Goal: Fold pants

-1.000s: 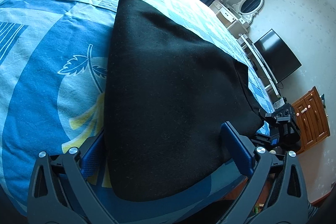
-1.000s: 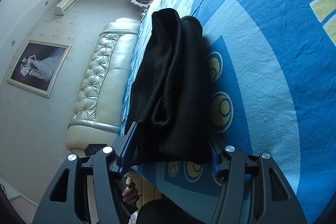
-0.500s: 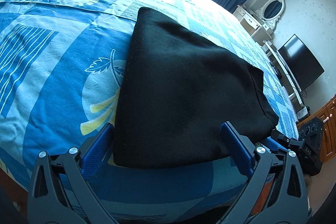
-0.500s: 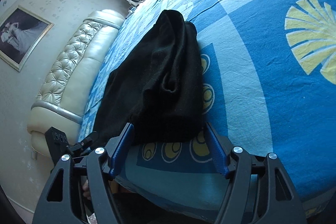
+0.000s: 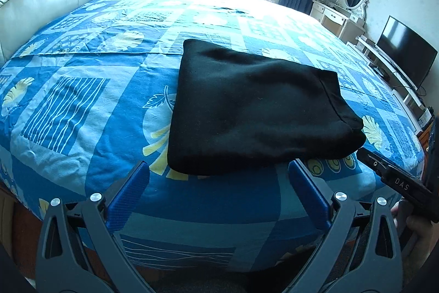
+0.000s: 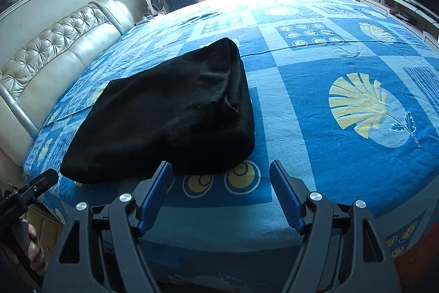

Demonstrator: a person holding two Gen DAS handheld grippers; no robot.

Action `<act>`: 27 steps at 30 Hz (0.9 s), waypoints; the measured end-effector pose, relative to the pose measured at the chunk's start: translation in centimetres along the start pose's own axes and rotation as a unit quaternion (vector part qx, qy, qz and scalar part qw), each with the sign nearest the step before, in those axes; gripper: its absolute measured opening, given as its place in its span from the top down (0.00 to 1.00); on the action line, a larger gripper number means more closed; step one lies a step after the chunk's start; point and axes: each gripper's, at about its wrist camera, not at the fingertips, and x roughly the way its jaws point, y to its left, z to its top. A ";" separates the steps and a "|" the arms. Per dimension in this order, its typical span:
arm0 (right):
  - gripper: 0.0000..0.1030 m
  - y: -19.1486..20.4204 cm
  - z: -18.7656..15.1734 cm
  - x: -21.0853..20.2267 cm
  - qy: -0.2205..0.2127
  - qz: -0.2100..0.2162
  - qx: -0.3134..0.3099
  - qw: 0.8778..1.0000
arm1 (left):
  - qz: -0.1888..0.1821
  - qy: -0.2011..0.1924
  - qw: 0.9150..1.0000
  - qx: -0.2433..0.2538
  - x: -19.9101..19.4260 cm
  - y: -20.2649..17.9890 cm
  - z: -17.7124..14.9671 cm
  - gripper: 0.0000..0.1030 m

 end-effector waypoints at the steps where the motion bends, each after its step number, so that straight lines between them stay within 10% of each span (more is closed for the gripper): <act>1: 0.29 0.5 -0.2 0.0 0.000 -0.004 -0.007 1.000 | 0.006 0.000 1.000 0.001 -0.1 0.1 -0.1 0.02; 27: 0.27 2.7 -1.9 0.1 0.008 -0.028 -0.031 0.999 | 0.037 0.008 0.999 -0.026 -0.3 0.6 -0.2 0.02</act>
